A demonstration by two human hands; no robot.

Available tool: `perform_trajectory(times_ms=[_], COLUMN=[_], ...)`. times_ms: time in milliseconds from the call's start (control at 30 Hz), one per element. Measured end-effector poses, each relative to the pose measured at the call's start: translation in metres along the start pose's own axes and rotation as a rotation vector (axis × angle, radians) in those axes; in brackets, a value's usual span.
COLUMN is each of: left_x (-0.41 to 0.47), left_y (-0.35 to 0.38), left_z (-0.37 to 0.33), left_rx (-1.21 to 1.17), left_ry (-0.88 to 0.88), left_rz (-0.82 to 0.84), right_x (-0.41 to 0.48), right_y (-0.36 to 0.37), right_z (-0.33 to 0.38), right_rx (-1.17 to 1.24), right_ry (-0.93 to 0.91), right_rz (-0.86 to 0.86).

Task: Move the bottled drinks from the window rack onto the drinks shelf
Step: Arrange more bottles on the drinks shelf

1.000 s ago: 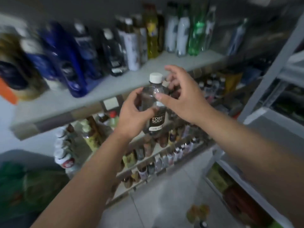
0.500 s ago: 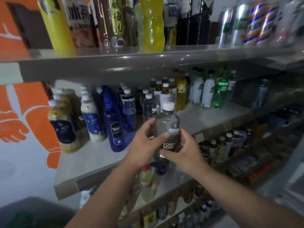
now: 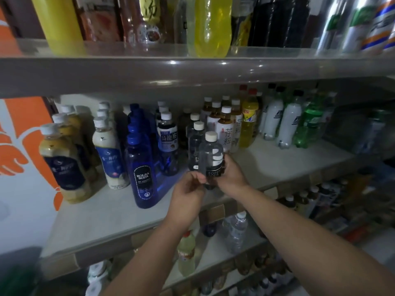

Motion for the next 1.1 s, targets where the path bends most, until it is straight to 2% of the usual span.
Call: perform_trajectory(times_ms=[367, 500, 600, 700, 800, 900, 967, 1100], left_x=[-0.001, -0.011, -0.027, -0.061, -0.118, -0.181, -0.222, -0.295], left_y=[0.001, 0.017, 0.051, 0.095, 0.134, 0.166, 0.183, 0.208], left_z=[0.001, 0.017, 0.052, 0.113, 0.18, 0.239, 0.285, 0.382], left_rx=[0.047, 0.035, 0.038, 0.122, 0.068, 0.08, 0.071, 0.158], left_ry=[-0.031, -0.035, -0.035, -0.087, -0.257, -0.337, -0.436, -0.516], left_rz=[0.013, 0.072, 0.177, 0.314, 0.393, 0.521, 0.606, 0.824], right_x=[-0.004, -0.058, -0.12, -0.185, -0.261, -0.337, -0.388, -0.492], right_y=[-0.004, -0.048, -0.068, -0.07, -0.075, -0.081, -0.083, -0.081], right_z=[-0.002, 0.014, -0.005, -0.06, -0.132, -0.194, -0.237, -0.338], right_rx=[-0.075, -0.14, -0.189, -0.26, -0.335, -0.371, -0.361, -0.384], right_ry=[-0.004, -0.171, -0.19, -0.054, 0.173, 0.364, 0.498, 0.807], right_rz=[0.028, -0.342, -0.492, -0.478, -0.431, -0.422, -0.459, -0.585])
Point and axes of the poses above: each hand's wrist, its own x-axis towards the middle knuckle, its own y-axis out of the palm, z = x × y, the point moved 7 cm from there along x, towards the middle knuckle, and after that the axes turned 9 degrees about -x, right-handed, at the moved point
